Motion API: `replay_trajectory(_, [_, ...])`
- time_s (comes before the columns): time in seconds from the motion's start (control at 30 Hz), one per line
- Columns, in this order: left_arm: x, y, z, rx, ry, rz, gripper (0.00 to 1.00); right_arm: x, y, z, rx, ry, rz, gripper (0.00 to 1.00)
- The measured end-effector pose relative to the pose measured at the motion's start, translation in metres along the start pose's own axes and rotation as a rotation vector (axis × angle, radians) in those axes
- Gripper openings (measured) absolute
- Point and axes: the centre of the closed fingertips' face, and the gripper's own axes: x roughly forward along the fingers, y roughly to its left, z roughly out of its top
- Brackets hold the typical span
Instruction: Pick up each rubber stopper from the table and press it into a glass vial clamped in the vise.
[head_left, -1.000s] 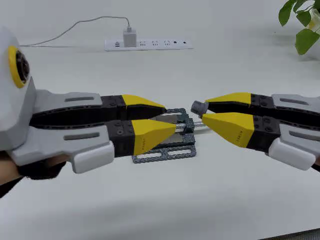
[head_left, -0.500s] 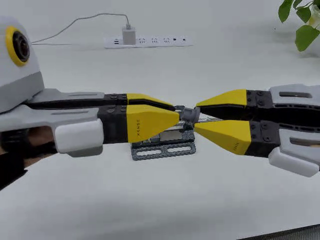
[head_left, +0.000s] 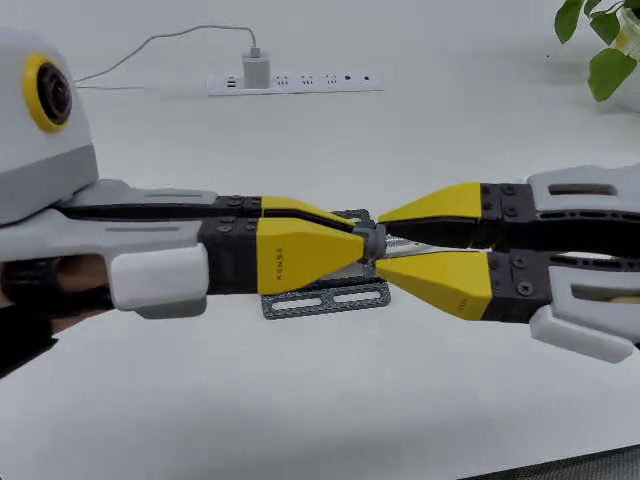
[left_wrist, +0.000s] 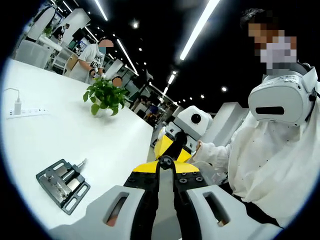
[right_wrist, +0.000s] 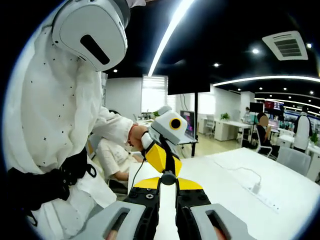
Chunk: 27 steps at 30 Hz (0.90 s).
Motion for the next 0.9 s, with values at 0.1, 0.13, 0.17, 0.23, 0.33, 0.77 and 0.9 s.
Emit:
replay_trajectory(0.1, [0.0008,-0.0008,-0.0004,0.003,0.002,0.000,0.05,0.0015,0.0015,0.0010,-0.006,0.003,0.000,0.05])
replay_trajectory(0.13, [0.0008,-0.0011,-0.0006,0.000,0.004,-0.003,0.05,0.0015,0.0017,0.0014,-0.006,0.001,0.001,0.05])
replay_trajectory(0.17, [0.0018,-0.0020,-0.0022,0.004,0.011,-0.006,0.05,0.0016,0.0021,0.0020,-0.001,-0.001,0.003,0.05])
replay_trajectory(0.23, [0.0032,-0.0041,-0.0047,0.030,0.025,-0.006,0.05,0.0063,0.0071,0.0047,-0.002,0.005,0.011,0.05])
replay_trajectory(0.33, [0.0035,-0.0028,-0.0017,0.029,0.013,0.003,0.05,0.0056,0.0054,0.0045,-0.007,0.010,0.006,0.05])
replay_trajectory(0.77, [0.0026,0.0009,-0.0026,0.038,0.001,0.006,0.05,0.0081,0.0062,0.0044,-0.030,0.054,0.007,0.06])
replay_trajectory(0.9, [0.0016,0.0019,0.0018,0.012,-0.048,0.004,0.04,0.0072,0.0030,0.0071,-0.034,0.042,-0.009,0.07])
